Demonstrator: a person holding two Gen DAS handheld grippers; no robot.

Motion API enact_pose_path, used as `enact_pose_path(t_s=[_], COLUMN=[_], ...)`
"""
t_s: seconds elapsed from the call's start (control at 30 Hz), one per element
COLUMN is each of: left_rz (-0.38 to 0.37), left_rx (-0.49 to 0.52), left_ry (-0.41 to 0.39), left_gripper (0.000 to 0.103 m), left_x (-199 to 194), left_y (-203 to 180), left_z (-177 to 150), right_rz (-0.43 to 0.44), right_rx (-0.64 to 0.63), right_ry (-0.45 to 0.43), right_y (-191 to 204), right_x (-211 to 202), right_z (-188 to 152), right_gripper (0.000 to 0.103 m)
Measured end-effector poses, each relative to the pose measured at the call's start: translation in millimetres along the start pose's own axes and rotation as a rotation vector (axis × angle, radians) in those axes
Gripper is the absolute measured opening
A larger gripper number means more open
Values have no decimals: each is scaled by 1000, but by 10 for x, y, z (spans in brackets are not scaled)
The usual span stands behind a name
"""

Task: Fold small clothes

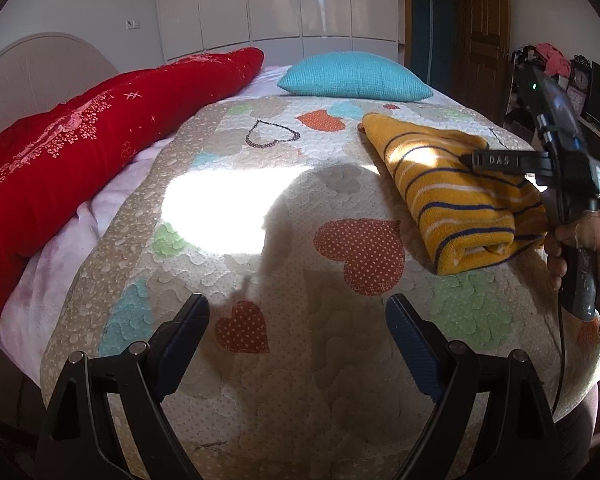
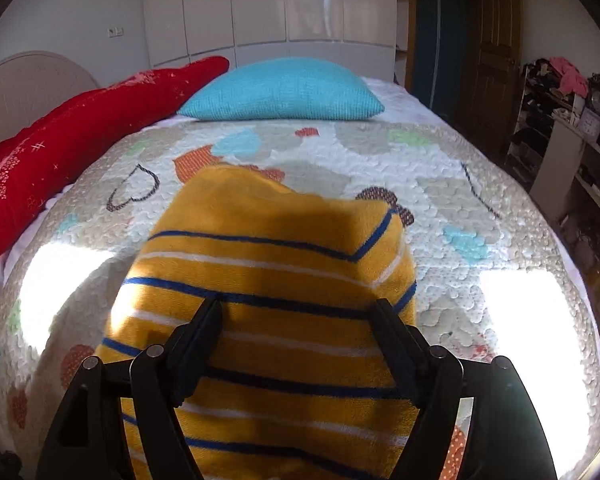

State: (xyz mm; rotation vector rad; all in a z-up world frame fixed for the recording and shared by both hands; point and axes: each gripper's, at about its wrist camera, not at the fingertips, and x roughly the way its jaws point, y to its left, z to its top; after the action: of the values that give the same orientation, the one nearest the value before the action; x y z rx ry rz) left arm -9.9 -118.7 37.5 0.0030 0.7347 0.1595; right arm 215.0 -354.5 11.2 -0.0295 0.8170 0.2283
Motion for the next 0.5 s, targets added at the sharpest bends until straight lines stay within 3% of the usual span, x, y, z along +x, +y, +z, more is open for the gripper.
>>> enact_pose_path(t_s=[0.13,0.27,0.37,0.5], left_rz=[122,218,214,114], left_rx=[-47,-91,-122,-118], left_ry=[-181,-382,-421,-397], left_gripper=[103,103,103,103], left_x=[-285,-619,-720,-725], left_y=[131,182,192,86], left_z=[70,99,126,225], right_rz=[59,73,60,33], right_rx=[82,53,24,37], right_ry=[-39,-89,-89,-75], right_y=[-149,-115,-129,-228], right_x=[-199,-608,-831,-1050], right_z=[-68,-369,-706,-1078], right_gripper=[83,83,83,83])
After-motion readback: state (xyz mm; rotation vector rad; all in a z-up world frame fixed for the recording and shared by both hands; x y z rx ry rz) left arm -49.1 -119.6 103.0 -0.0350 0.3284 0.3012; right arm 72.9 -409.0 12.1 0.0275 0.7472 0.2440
